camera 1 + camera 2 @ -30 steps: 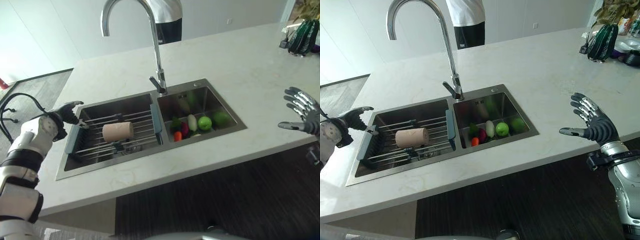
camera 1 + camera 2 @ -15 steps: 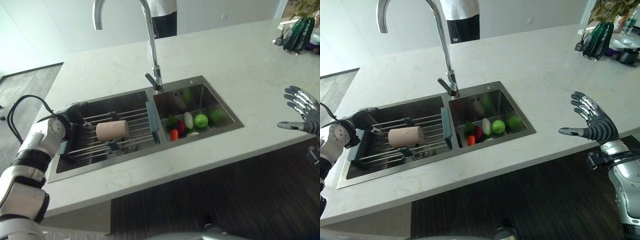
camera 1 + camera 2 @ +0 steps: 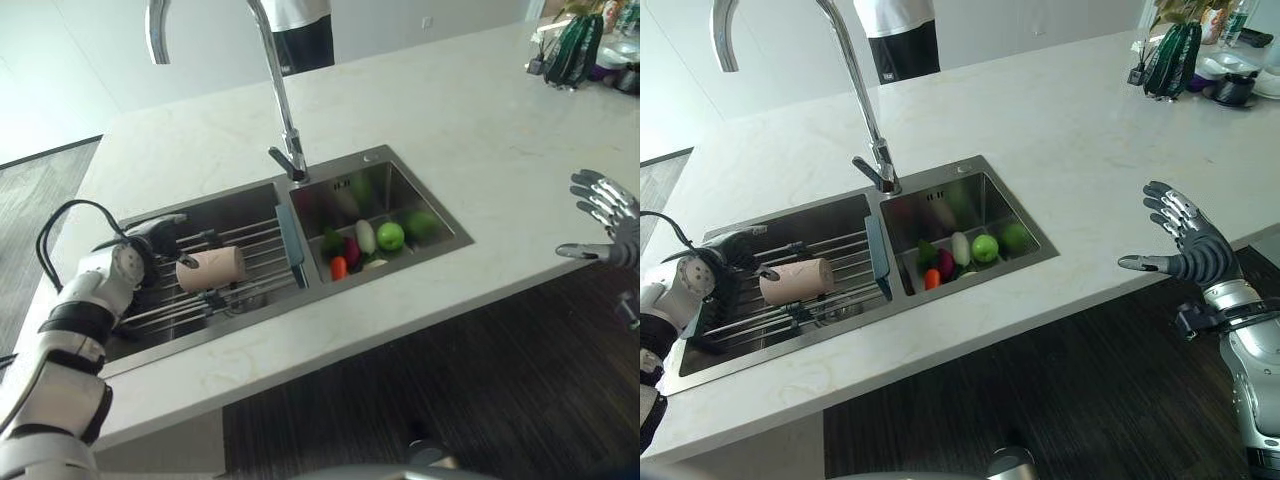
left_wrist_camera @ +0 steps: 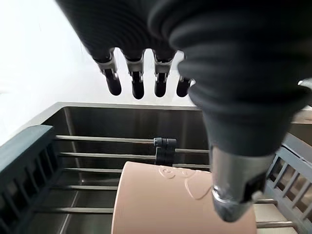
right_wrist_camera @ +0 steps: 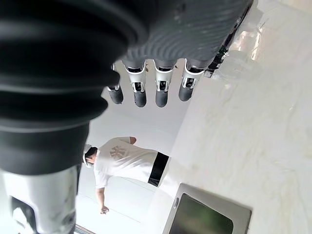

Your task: Place the dishes in the dishwasher.

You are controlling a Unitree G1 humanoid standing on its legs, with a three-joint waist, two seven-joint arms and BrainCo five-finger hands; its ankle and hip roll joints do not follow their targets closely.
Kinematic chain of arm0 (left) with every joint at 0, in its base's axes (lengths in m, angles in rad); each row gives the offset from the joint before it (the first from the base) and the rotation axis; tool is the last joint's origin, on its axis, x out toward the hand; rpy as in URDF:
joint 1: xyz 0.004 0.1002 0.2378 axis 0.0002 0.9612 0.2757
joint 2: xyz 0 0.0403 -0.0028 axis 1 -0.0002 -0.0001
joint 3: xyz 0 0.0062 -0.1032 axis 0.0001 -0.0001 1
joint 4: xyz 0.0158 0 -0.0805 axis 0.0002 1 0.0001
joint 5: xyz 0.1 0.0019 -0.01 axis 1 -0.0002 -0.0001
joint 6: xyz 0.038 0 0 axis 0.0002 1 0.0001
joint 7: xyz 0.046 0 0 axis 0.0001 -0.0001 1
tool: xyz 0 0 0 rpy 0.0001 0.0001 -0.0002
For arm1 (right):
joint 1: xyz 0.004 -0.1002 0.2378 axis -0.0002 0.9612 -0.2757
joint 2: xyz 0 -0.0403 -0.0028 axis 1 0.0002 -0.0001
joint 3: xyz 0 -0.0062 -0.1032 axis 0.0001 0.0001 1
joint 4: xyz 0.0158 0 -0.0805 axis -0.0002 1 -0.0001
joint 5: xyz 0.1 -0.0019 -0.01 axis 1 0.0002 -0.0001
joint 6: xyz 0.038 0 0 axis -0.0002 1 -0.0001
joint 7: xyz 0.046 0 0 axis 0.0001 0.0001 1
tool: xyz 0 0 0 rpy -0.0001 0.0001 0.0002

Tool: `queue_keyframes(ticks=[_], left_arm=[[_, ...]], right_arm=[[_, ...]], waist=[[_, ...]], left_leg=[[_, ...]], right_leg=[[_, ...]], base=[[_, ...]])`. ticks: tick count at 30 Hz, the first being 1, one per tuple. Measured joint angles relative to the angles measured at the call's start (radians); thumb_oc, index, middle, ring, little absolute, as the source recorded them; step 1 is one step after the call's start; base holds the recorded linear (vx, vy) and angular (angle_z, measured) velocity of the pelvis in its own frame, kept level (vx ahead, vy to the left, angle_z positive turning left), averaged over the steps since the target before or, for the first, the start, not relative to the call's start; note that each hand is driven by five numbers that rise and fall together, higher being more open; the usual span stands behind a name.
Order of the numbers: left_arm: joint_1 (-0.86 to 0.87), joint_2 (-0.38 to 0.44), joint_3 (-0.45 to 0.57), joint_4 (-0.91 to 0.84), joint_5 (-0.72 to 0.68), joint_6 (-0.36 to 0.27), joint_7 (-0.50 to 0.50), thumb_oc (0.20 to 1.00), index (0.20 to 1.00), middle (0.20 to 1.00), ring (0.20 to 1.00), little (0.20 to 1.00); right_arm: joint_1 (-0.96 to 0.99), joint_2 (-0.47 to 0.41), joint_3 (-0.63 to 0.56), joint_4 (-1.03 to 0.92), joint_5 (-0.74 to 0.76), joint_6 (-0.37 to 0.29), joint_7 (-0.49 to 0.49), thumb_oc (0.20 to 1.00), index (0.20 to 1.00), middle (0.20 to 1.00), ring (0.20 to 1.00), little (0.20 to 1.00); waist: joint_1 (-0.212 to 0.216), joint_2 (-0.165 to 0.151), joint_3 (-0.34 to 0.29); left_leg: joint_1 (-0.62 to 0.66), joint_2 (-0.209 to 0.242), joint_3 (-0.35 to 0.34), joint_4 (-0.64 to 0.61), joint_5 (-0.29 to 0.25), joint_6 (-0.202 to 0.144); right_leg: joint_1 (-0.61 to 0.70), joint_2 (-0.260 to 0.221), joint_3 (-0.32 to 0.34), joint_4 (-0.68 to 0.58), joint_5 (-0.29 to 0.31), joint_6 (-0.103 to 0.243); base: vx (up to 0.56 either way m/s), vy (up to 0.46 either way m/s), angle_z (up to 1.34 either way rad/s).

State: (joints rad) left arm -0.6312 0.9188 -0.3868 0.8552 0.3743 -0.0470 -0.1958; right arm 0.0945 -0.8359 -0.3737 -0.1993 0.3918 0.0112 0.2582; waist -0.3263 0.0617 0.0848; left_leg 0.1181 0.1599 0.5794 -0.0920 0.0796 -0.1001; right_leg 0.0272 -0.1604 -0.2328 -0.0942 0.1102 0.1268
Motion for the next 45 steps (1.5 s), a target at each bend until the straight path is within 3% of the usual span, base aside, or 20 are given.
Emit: queue_keyframes(ticks=[6, 22, 45], left_arm=[[0.029, -0.044, 0.0, 0.028, 0.0, 0.001, 0.01, 1.0, 1.0, 1.0, 1.0, 1.0], [0.053, -0.07, 0.0, 0.108, -0.001, 0.012, 0.036, 1.0, 1.0, 1.0, 1.0, 1.0], [0.053, -0.07, 0.003, 0.146, -0.002, 0.027, 0.069, 1.0, 1.0, 1.0, 1.0, 1.0]], right_arm=[[0.0, -0.015, -0.003, -0.006, -0.001, 0.0, 0.008, 1.0, 1.0, 1.0, 1.0, 1.0], [0.002, -0.06, -0.035, -0.007, -0.02, 0.001, 0.005, 1.0, 1.0, 1.0, 1.0, 1.0], [0.003, -0.078, -0.073, -0.008, -0.039, 0.001, -0.016, 1.0, 1.0, 1.0, 1.0, 1.0]], waist=[[-0.017, 0.002, 0.001], [-0.027, 0.008, 0.01], [-0.037, 0.009, 0.066]], left_leg=[[0.005, 0.001, 0.008, 0.0, -0.002, -0.001], [0.003, 0.001, 0.032, 0.0, -0.004, -0.003], [-0.003, 0.001, 0.038, 0.0, -0.005, -0.005]], right_leg=[[-0.001, 0.001, 0.007, 0.0, -0.001, 0.002], [-0.018, 0.004, 0.031, 0.0, 0.001, 0.004], [-0.033, 0.005, 0.048, 0.004, 0.011, -0.004]], base=[[0.01, -0.002, -0.03], [0.0, 0.003, -0.03], [0.0, 0.002, -0.01]])
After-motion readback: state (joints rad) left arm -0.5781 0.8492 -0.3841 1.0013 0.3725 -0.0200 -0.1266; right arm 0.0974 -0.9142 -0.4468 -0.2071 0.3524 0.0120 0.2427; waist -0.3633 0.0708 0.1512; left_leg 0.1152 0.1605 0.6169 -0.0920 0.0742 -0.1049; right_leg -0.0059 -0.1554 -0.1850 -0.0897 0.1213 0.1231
